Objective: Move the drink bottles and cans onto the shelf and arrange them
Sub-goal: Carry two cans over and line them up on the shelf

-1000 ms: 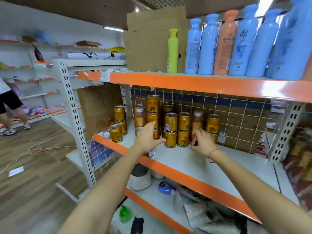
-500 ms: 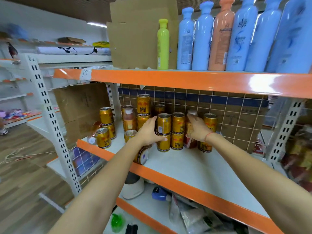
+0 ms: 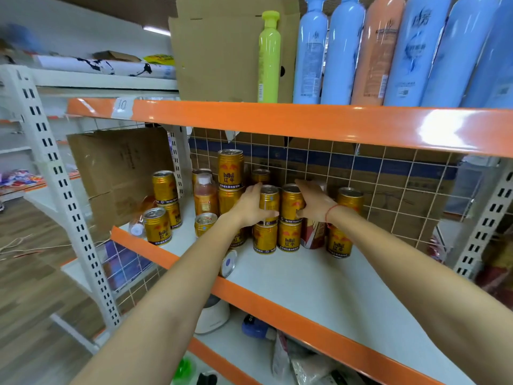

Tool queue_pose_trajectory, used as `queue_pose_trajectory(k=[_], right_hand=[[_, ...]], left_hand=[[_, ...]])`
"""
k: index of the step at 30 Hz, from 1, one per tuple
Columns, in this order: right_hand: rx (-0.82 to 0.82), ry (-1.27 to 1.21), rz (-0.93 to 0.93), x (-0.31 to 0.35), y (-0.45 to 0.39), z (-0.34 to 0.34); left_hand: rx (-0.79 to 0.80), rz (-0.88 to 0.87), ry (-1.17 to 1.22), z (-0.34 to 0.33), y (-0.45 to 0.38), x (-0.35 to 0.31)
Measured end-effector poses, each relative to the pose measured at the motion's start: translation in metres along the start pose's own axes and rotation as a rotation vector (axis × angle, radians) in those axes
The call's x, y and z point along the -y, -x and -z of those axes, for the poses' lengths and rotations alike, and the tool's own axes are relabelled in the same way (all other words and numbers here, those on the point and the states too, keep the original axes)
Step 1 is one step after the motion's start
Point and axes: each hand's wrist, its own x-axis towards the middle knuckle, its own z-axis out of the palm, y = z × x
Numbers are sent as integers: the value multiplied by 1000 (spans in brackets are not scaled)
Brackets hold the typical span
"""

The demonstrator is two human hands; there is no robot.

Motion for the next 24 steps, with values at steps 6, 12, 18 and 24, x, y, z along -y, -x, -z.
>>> queue_pose_trajectory(k=[6, 12, 18, 24], right_hand=[[32, -5, 16, 6, -9, 7], [142, 61, -44, 18, 11, 17], [67, 162, 77, 13, -1, 16], [92, 13, -4, 29, 15, 28]], left_hand=[[-29, 17, 65, -4, -9, 5], [-101, 6, 158, -15, -17, 7], [-182, 44, 156, -28, -28, 8], [-234, 181, 154, -30, -38, 10]])
